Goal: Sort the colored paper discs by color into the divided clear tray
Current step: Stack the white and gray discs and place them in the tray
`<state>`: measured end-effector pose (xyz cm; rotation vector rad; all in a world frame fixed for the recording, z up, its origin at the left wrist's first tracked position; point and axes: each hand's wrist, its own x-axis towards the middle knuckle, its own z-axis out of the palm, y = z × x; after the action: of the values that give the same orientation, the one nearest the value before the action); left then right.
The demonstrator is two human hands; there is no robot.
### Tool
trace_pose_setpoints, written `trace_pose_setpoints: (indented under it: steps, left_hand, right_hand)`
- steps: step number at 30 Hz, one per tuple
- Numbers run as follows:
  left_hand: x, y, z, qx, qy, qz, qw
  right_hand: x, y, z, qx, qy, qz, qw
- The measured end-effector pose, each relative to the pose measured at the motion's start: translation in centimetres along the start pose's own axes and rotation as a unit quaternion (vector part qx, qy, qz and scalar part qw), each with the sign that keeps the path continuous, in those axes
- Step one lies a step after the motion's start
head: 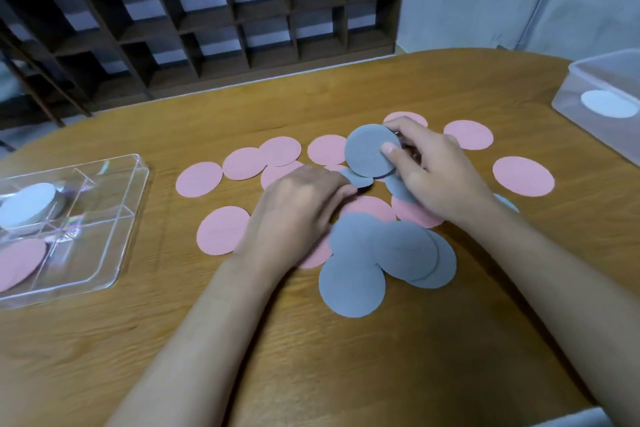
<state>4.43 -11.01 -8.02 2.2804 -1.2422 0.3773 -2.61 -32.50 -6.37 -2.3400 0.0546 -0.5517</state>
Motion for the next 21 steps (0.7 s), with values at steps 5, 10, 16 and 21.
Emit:
trace_pose_setpoints:
  steps: [5, 10, 16, 21]
  left_hand:
    - [0.0, 0.7, -0.6, 0.004, 0.128, 0.010, 0.992]
    - [-0.1, 0.9, -0.5, -0.052, 0.160, -0.022, 0.985]
    - [-0.2, 1.1, -0.5, -0.147, 0.139, -0.108, 0.973]
    - [-0.1, 1.3, -0.5, -0.177, 0.146, -0.162, 0.960]
  right_hand:
    - [-0.2, -0.5, 0.1, 0.006, -0.005, -0.027, 1.000]
    - [-0.5, -1.0, 0.3, 0.031, -0.015, -0.039, 0.999]
    - [-0.8, -1.0, 0.3, 0.042, -0.031, -0.027, 0.998]
    - [-0.9, -1.0, 0.6, 0.046, -0.063, -0.017, 0.997]
